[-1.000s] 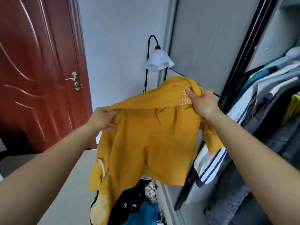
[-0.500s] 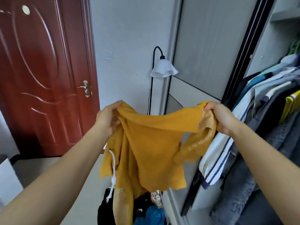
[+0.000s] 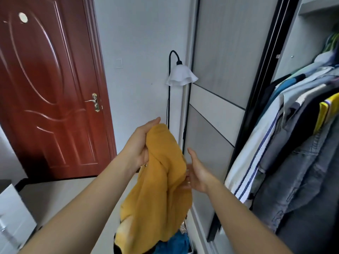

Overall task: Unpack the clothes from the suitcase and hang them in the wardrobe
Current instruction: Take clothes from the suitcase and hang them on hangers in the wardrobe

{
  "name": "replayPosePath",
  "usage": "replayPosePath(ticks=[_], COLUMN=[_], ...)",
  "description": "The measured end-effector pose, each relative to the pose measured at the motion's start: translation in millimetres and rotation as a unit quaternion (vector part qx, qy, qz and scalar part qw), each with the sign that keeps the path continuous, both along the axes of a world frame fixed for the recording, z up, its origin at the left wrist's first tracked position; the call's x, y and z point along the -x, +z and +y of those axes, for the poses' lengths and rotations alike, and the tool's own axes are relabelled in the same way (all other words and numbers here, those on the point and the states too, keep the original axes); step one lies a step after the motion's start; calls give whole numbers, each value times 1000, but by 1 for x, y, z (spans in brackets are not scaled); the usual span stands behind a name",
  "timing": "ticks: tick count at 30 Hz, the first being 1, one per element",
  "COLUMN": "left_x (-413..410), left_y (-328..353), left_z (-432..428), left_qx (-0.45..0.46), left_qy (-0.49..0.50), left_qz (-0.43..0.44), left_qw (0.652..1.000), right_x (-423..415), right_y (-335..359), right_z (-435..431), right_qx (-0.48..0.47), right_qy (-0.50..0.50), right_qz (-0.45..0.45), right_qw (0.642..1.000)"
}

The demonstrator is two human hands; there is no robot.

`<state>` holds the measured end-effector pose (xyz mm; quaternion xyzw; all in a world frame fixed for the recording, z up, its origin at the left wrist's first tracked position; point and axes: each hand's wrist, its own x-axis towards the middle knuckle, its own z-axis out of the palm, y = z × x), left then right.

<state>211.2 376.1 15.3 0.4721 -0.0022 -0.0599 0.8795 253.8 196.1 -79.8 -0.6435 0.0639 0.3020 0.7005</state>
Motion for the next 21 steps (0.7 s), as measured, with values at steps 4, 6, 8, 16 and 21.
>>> replayPosePath(ticks=[4,6,8,16,21], left_x=[15,21,27,49,43], left_y=[-20,-29,-38,-102,-113], left_z=[-2,4,18,24,9], left_qx=[-36,-32,-32,-281,-393], left_qy=[-64,-78,-99,-188,-323], left_qz=[-37,-44,-48,29,65], left_qw=[997,995,993,941,859], right_x=[0,-5,-6,-21,-9], right_y=[-2,-9,-5,55,73], right_z=[25,34,36,17,1], right_qx=[-11,28,75,-176,-280], right_qy=[-33,-80,-132,-246,-220], right_qz=[28,26,-8,-102,-123], right_qw=[999,996,988,948,926])
